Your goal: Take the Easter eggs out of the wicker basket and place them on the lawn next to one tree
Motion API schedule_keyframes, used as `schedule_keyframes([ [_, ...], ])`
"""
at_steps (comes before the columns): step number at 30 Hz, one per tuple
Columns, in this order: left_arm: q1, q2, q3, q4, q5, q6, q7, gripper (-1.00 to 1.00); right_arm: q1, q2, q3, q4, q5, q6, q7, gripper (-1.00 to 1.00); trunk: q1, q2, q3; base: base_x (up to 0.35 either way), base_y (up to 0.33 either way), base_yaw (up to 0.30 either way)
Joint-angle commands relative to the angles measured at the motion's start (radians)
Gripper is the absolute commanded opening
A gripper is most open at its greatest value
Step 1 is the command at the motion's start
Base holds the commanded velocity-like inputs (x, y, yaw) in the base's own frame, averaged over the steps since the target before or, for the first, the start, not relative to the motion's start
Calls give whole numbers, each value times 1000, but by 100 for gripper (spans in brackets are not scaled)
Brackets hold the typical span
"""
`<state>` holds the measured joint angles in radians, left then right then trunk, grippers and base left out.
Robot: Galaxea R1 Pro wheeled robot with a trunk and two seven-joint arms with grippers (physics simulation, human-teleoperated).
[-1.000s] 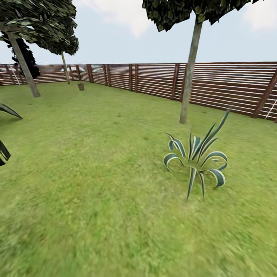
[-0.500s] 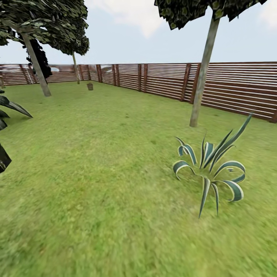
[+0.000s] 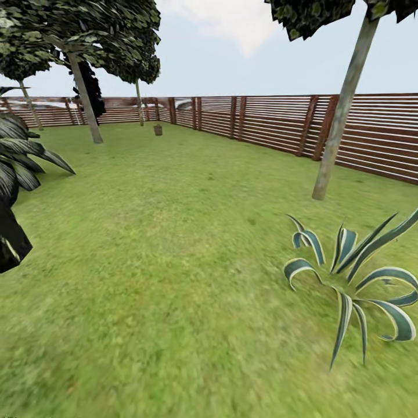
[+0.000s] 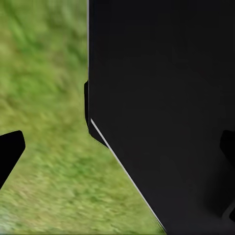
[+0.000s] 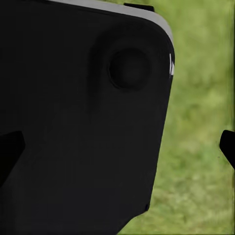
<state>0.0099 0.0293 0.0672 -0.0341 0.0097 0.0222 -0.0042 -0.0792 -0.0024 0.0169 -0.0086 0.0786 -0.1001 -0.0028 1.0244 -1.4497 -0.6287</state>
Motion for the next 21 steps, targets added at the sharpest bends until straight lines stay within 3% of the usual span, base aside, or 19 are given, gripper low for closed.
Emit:
schedule_keyframes([
  [1, 1, 0, 6, -3, 1, 2, 0, 100, -1, 1, 2, 1, 10, -3, 0, 100, 1, 0, -1, 341, 0, 290],
  [14, 1, -1, 8, -3, 1, 1, 0, 100, -1, 1, 3, 1, 12, -2, 0, 100, 1, 0, -3, 339, 0, 284],
  [21, 1, 0, 8, -3, 2, 2, 0, 100, -1, -6, 5, 1, 11, 0, 10, 100, 1, 0, -3, 331, 0, 41],
])
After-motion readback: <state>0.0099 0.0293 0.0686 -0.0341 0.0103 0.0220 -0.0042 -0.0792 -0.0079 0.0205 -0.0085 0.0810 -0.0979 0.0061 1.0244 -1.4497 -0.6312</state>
